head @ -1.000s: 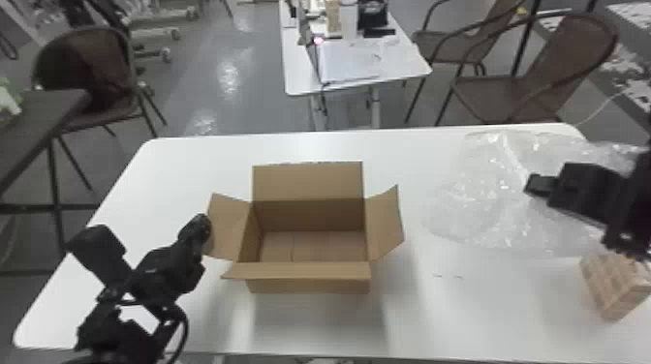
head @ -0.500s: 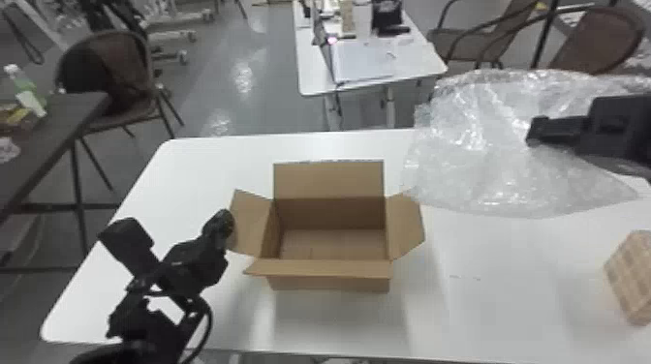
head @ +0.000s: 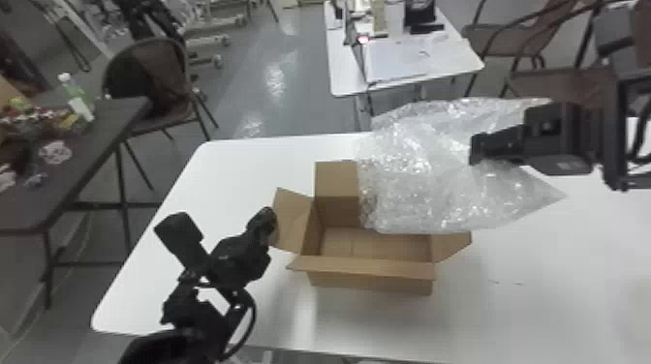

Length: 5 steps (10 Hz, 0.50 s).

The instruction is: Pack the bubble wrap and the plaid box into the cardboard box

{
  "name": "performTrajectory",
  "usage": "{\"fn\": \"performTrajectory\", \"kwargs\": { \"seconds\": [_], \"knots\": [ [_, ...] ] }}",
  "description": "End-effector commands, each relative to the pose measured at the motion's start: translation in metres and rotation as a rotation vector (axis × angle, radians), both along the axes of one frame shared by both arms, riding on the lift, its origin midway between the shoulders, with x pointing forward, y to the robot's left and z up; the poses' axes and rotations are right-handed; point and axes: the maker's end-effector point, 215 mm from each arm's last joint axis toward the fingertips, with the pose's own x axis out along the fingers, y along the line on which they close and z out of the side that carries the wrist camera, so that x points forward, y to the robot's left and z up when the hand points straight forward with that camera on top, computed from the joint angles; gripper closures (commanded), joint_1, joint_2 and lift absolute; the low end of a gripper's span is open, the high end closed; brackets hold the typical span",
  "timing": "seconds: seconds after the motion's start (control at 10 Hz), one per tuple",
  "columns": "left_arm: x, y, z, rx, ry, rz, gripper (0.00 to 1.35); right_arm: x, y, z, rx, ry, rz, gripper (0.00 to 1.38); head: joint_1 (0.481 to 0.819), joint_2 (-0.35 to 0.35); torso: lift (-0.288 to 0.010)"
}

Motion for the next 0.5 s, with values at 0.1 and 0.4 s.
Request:
{"fn": "performTrajectory", "kwargs": {
  "seconds": [0.1,0.4],
  "knots": [
    [0.001,-0.003,-0.001,-0.005,0.001,-0.002,1.22,0.017,0.029,-0.047,-0.001,0.058,0.088,1.27,0.695,0.309,-0.118],
    [0.001,-0.004,-0.002,-0.007,0.003,-0.003,1.22,0.023,0.047,-0.085,0.102,0.081,0.193,1.27,0.695,0.342,-0.118]
  ]
}}
